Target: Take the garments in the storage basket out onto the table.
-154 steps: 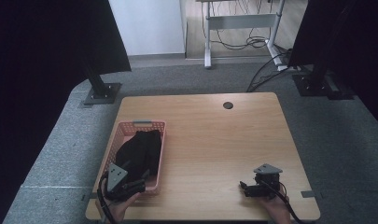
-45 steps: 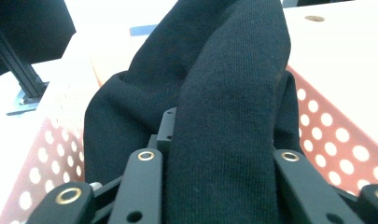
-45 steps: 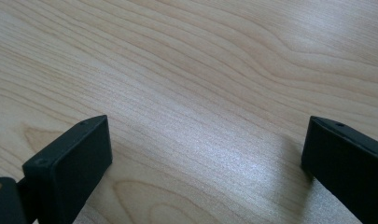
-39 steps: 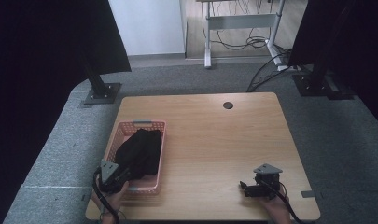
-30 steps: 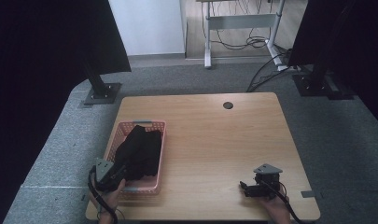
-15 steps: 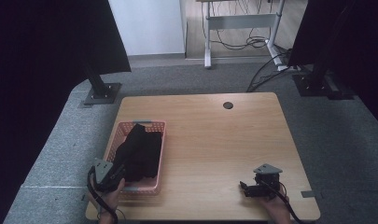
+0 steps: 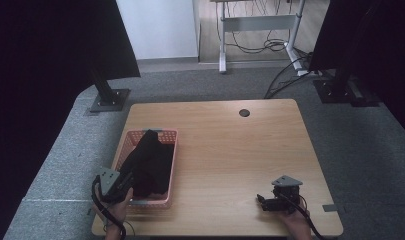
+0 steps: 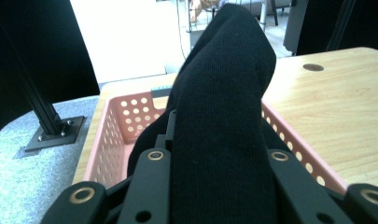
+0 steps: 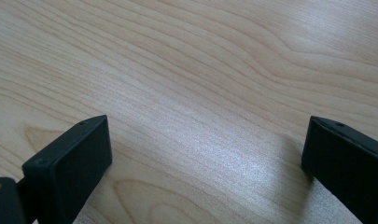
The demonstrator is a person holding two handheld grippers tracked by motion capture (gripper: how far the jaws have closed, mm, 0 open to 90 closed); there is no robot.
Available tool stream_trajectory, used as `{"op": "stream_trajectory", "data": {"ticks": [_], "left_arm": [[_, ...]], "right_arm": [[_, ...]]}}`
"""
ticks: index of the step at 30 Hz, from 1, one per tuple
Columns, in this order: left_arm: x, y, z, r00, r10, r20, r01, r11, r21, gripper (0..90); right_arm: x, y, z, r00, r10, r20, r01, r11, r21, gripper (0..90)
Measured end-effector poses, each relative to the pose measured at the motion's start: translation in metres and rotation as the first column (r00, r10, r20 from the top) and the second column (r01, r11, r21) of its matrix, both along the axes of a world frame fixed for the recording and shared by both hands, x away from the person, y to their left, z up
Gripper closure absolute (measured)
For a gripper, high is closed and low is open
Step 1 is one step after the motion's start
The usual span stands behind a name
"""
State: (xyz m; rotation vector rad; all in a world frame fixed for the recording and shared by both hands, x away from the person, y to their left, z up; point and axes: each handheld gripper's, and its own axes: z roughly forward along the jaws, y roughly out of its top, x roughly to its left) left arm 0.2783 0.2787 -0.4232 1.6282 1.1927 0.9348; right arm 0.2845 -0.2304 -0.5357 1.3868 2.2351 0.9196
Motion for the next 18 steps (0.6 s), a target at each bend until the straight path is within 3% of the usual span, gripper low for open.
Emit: {"op": "stream_trajectory", "data": {"ticks": [18], "left_arm": [[-0.0013, -0.0057, 0.0085, 0.9991, -0.009, 0.042, 0.009, 0.9999, -0.011, 73.4]], "right_arm": [[0.0, 0.0, 0.0, 1.0, 0.0, 0.0, 0.0, 1.0, 0.0, 1.1]]}}
